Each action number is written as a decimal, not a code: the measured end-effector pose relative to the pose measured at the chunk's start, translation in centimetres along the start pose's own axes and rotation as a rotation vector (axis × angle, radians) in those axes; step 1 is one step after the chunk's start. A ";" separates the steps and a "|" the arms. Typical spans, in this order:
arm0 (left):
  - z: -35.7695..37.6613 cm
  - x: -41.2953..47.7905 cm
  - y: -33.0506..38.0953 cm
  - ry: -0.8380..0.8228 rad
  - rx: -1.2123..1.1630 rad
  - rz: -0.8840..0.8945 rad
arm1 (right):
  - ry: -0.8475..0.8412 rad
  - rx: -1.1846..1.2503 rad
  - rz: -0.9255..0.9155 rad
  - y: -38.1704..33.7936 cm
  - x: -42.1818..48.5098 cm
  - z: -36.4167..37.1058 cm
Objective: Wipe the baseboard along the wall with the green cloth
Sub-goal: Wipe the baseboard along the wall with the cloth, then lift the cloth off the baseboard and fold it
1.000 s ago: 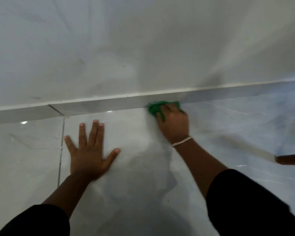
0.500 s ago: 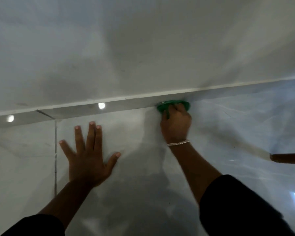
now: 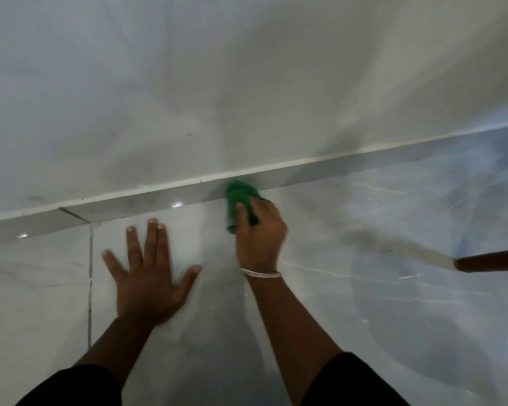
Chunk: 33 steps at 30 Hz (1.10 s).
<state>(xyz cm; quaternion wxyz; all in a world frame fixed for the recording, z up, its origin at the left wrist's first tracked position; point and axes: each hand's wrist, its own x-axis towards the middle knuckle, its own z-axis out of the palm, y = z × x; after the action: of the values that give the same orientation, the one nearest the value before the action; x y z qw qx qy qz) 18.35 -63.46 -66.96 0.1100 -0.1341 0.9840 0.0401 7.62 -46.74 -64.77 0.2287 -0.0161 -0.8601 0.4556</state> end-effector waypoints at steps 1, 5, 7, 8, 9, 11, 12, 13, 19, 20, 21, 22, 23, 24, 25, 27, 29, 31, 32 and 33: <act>0.2 0.0 0.0 0.015 0.001 0.005 | 0.147 0.008 0.085 1.0 0.3 -1.3; 0.3 0.0 -0.2 0.067 -0.018 0.007 | 0.437 0.210 0.406 1.2 2.3 -1.5; 0.2 0.1 -0.2 0.053 -0.017 0.008 | 0.454 0.267 0.520 -0.3 3.0 0.6; 0.3 0.0 -0.2 0.041 -0.030 0.002 | 0.458 0.312 0.603 -1.2 3.3 1.3; 0.3 -0.1 -0.1 0.031 -0.045 -0.016 | 0.450 0.373 0.697 -1.9 3.5 1.8; -0.1 0.2 0.0 0.007 -0.065 -0.039 | 0.337 0.485 0.847 -3.5 2.9 1.9; -0.7 0.5 -0.1 -0.053 -0.087 -0.046 | 0.250 0.504 0.886 -3.9 2.0 1.8; -2.1 0.8 -0.2 -0.132 -0.159 -0.070 | 0.132 0.546 0.906 -4.4 1.3 1.5; -16.6 -1.6 0.2 -0.253 -1.563 -0.295 | -0.357 0.750 0.786 -10.1 0.4 -3.1; -18.9 -2.7 1.0 -0.272 -1.622 -0.291 | -0.389 0.696 0.689 -11.9 0.8 -5.2; -20.9 -4.1 1.8 -0.316 -1.662 -0.290 | -0.420 0.630 0.596 -14.1 1.3 -7.7; -22.7 -5.6 3.0 -0.367 -1.698 -0.304 | -0.450 0.563 0.514 -16.0 1.6 -10.0; -24.9 -7.3 4.1 -0.396 -1.727 -0.332 | -0.486 0.483 0.450 -18.3 2.3 -12.6; -27.2 -9.1 5.1 -0.402 -1.764 -0.368 | -0.531 0.424 0.398 -20.6 2.9 -15.2; -29.6 -10.8 6.0 -0.383 -1.792 -0.408 | -0.575 0.400 0.379 -22.9 3.4 -17.7; -34.2 -13.9 7.8 -0.313 -1.842 -0.439 | -0.623 0.460 0.431 -27.5 4.5 -22.8; -40.1 -16.8 9.5 -0.282 -1.889 -0.449 | -0.589 0.468 0.460 -31.7 6.7 -28.2; -46.5 -20.0 11.5 -0.310 -1.943 -0.463 | -0.589 0.393 0.565 -35.0 10.0 -34.3; -49.2 -21.7 12.6 -0.344 -1.968 -0.459 | -0.640 0.370 0.674 -36.2 11.6 -37.3; -52.5 -23.4 13.8 -0.392 -1.982 -0.447 | -0.719 0.375 0.806 -37.7 13.7 -40.8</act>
<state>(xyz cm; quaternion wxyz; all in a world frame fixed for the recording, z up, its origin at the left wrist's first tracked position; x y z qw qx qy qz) 25.78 -49.91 -9.87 0.1136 -0.3355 0.4267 0.8322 18.88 -33.84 -10.12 -0.2713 -0.1460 -0.7143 0.6284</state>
